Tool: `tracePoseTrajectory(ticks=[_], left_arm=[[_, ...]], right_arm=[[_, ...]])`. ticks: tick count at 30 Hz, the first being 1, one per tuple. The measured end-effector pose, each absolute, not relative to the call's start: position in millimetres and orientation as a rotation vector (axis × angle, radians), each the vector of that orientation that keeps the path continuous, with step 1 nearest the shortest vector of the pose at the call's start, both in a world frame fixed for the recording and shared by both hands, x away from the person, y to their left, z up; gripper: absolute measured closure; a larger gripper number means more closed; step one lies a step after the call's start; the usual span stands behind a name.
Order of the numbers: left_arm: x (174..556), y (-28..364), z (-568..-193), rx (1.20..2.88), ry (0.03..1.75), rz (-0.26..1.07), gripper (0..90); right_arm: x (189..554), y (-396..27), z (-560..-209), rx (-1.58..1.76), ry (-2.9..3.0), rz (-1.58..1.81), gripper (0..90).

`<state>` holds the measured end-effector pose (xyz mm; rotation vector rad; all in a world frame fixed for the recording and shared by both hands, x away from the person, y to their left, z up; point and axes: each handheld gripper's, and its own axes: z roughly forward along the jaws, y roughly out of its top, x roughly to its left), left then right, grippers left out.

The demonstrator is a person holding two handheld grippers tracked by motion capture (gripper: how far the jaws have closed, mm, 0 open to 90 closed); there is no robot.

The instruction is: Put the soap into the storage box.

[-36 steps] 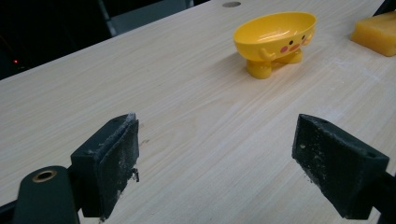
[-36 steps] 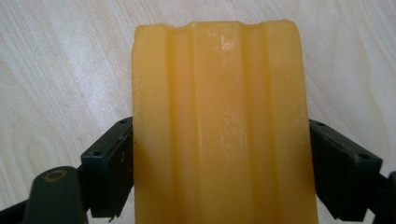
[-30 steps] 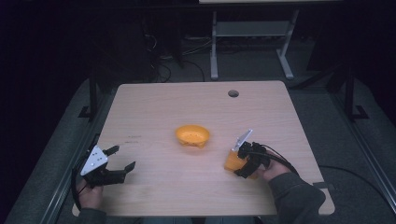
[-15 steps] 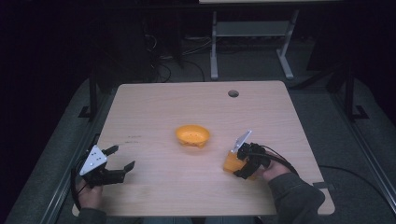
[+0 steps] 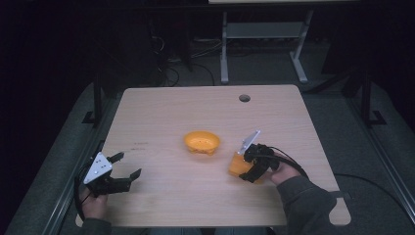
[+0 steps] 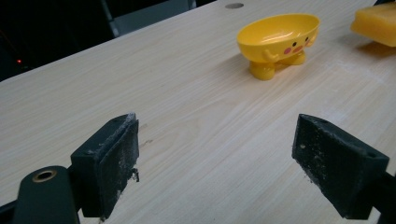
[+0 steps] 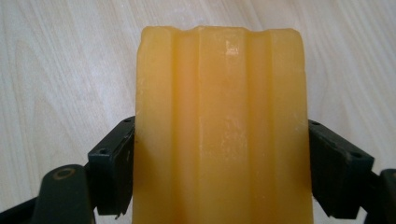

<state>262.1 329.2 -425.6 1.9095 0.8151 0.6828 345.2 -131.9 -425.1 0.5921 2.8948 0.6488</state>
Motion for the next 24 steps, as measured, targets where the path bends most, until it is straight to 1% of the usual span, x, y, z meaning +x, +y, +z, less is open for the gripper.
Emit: tracePoseTrajectory(ticks=[24], left_arm=[[262,329,-426,1.9,0.826,0.683,13.9]], right_arm=[[365,-114,-398,0.539,2.889,0.679,20.5]])
